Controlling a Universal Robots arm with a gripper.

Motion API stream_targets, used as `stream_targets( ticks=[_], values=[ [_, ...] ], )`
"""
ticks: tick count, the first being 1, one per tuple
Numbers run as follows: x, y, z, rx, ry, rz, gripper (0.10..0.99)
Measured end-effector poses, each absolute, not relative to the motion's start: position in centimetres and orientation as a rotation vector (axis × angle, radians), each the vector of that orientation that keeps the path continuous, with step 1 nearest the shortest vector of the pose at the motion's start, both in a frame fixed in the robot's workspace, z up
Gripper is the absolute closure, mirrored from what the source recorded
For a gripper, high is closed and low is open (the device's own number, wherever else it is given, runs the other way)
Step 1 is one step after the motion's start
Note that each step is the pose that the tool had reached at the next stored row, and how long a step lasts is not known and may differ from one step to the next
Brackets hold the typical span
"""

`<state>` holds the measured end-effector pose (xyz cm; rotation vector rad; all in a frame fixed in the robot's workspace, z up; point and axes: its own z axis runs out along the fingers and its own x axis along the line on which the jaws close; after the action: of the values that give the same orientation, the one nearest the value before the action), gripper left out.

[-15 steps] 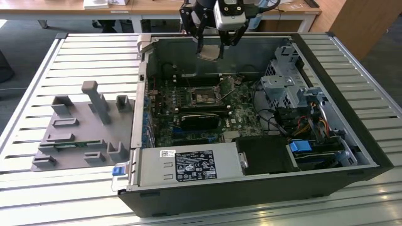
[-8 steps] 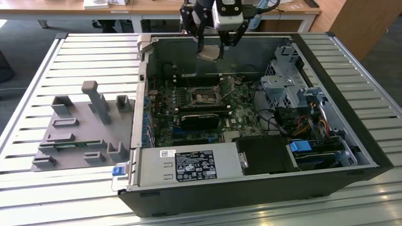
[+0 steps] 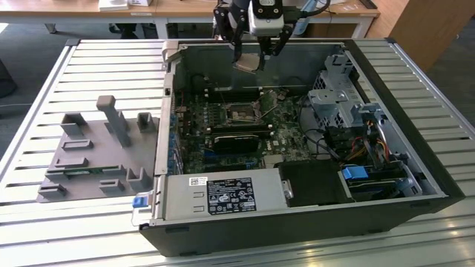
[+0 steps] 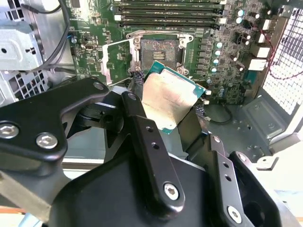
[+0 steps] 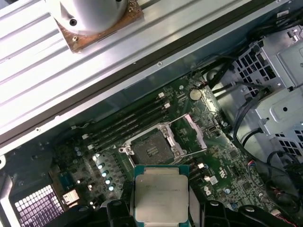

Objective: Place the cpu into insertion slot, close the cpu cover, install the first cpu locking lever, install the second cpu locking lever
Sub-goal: 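Place the cpu into insertion slot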

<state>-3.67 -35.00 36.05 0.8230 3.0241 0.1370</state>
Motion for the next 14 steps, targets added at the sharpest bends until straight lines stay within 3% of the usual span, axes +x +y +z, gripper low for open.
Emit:
stream_targets(
  ticks=[14],
  values=[
    [-3.67, -35.0, 36.02, 0.979, 2.972, 0.136, 0.545]
  ],
)
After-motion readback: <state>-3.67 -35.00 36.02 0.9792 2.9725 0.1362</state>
